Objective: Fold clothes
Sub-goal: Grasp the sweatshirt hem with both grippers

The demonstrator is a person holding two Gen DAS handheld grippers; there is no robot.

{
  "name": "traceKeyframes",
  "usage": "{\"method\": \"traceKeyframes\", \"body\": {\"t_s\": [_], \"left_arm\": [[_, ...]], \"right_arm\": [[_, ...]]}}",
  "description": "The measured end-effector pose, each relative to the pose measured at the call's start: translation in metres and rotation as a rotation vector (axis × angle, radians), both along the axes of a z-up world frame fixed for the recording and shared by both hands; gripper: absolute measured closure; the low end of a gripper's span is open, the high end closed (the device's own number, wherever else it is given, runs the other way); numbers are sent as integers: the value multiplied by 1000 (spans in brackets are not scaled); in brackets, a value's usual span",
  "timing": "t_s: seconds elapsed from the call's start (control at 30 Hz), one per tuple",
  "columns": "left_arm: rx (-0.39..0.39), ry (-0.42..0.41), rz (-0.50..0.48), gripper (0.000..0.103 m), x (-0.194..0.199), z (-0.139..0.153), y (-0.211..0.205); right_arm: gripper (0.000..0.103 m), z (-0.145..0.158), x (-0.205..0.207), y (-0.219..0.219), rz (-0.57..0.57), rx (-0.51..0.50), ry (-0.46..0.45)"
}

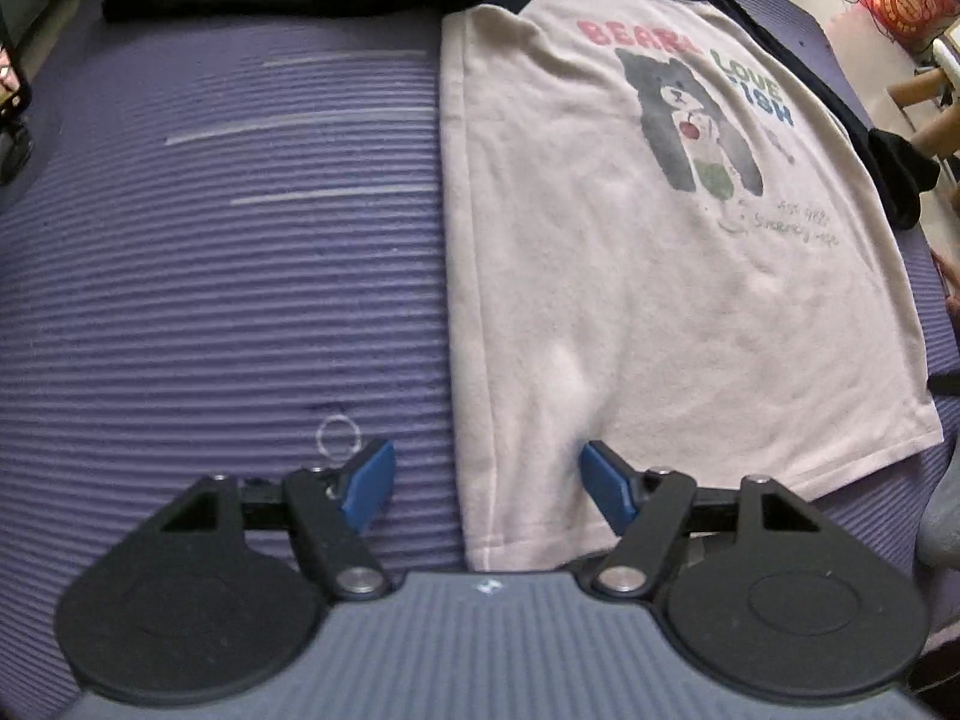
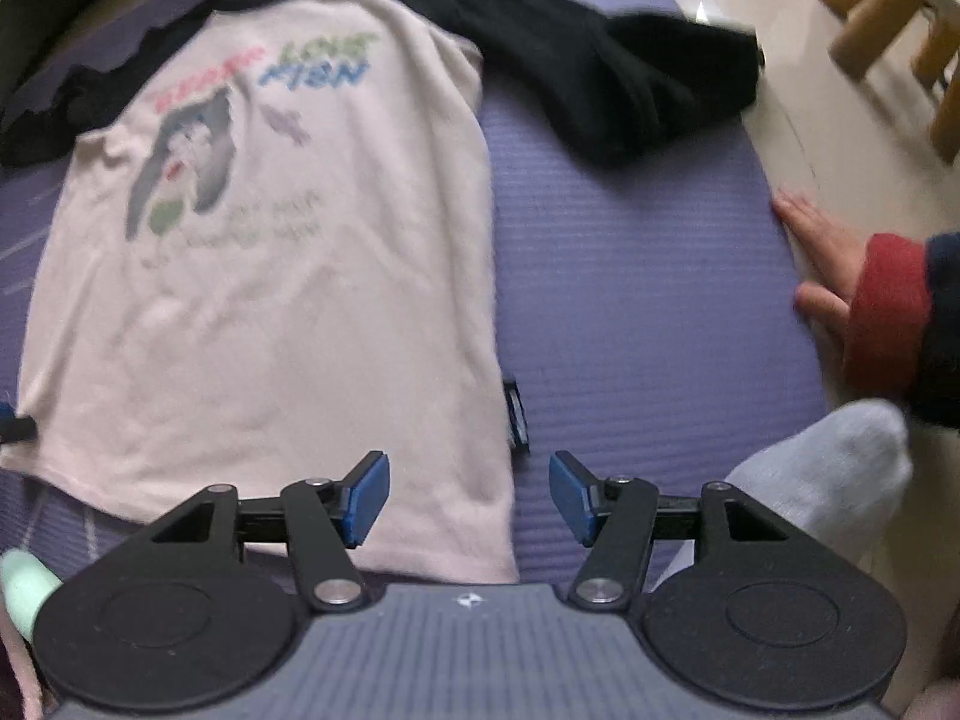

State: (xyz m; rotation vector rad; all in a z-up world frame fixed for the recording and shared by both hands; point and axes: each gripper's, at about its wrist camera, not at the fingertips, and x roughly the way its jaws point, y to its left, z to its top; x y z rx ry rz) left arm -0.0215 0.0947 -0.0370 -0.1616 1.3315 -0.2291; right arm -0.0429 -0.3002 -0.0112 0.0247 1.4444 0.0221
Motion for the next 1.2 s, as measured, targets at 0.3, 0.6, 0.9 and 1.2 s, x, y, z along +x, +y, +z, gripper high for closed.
{"method": "traceKeyframes", "body": {"t_s": [0.3,0.6,0.9,1.2], "left_arm": [[-86,63,35,87,-9,-2,12],[-95,68,92,96,-21,-1,18],[16,53,21,97,-29,6,10],[44,107,-41,97,-31,6,12]], "right_arm": [[42,-13,0,-2,-18,-8,30],[69,-10,-5,10,58,8,1],[99,-15,-6,39,245,-76,163],[99,-26,-6,61,322,-157,315]]}}
